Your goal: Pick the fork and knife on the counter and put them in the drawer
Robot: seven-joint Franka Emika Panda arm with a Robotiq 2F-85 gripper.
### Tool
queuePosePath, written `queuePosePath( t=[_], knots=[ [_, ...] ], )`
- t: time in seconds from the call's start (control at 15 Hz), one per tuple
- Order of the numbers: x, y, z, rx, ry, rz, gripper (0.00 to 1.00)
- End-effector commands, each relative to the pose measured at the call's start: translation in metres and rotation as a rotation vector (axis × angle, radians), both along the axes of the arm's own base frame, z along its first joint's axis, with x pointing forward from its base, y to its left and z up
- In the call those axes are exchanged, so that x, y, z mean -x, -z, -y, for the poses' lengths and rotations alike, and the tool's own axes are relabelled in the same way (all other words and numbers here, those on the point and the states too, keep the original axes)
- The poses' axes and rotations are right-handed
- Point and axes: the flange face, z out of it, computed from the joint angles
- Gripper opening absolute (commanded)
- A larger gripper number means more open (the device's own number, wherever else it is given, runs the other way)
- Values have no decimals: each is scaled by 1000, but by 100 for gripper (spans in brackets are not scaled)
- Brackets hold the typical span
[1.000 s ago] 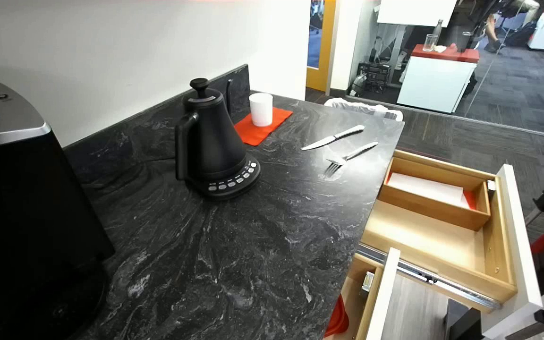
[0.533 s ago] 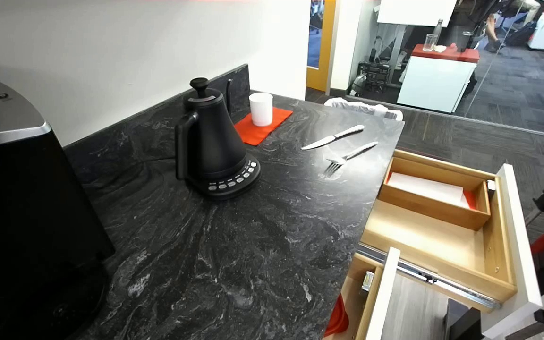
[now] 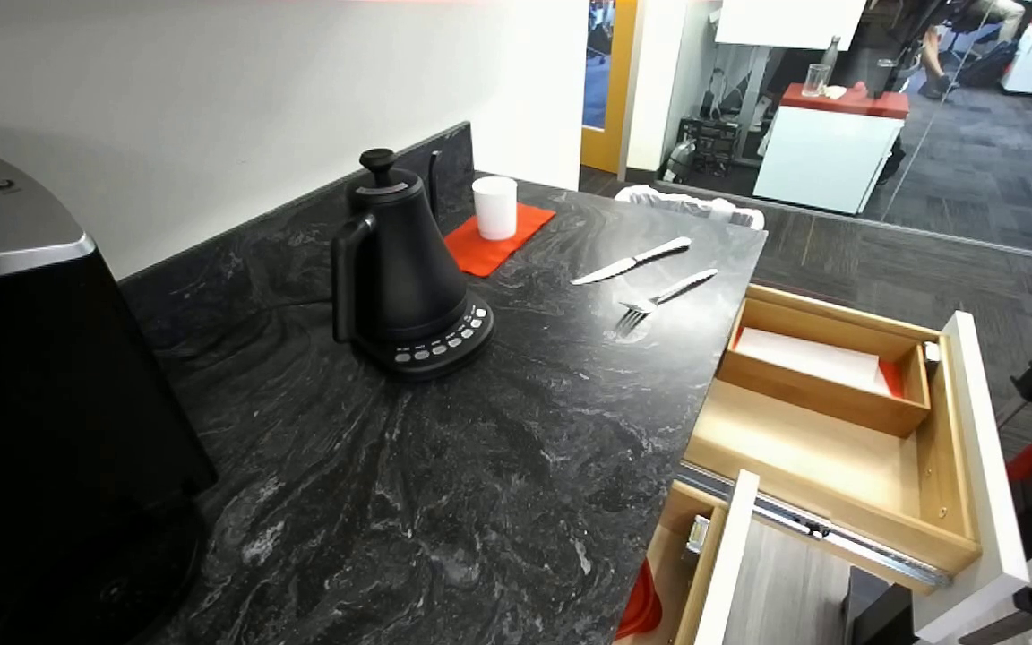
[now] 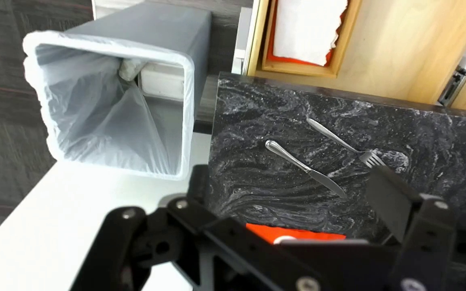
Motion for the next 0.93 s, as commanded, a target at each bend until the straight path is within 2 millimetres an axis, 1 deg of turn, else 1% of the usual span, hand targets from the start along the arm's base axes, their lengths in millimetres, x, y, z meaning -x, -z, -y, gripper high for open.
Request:
queuePosePath(
  t=[0.0,0.13,0.33,0.47,0.6,0.73,0.8,0.87],
  knots=[
    [-22,-24,56,-30,-186,-1,100],
    [-27,-34,85,-48,-292,-5,100],
    [-40,-52,113,-75,-459,-3,100],
    [-47,-68,119,-98,-573,4,100],
    [-50,-78,121,-134,-682,0,100],
    [-50,-76,126,-170,-779,-49,100],
    [-50,-70,120,-144,-697,-31,100],
    [-52,-72,120,-152,-726,-46,100]
  ],
)
